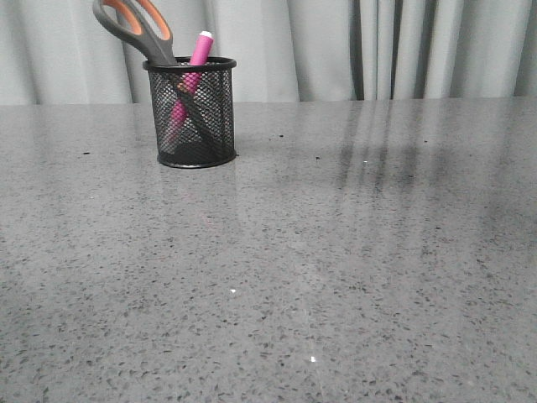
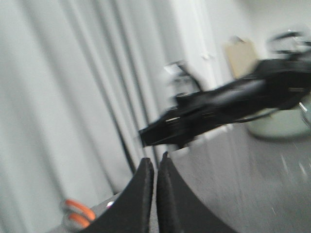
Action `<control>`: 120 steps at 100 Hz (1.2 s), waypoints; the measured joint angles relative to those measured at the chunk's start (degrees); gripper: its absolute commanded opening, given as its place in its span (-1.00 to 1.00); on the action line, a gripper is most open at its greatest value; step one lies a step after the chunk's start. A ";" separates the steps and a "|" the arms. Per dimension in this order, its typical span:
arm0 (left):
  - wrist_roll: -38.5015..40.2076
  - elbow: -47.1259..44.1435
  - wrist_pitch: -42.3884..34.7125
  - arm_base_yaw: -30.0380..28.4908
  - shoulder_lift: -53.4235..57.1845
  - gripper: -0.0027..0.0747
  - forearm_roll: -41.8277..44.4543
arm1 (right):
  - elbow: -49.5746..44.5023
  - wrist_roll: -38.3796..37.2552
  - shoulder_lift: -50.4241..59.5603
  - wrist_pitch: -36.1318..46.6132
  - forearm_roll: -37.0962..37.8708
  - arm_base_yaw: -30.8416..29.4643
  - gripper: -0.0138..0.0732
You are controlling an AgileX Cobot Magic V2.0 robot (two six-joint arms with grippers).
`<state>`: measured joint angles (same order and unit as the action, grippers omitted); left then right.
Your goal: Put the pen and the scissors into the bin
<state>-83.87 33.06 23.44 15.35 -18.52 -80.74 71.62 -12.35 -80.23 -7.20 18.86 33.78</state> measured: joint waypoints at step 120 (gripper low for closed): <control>0.46 -20.61 -5.42 0.00 10.78 -0.96 -13.49 | -46.28 0.00 63.84 0.97 9.86 0.00 -0.82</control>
<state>-83.41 12.45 18.02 15.35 -7.74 -94.23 25.34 -12.35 -16.39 -6.23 28.72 33.78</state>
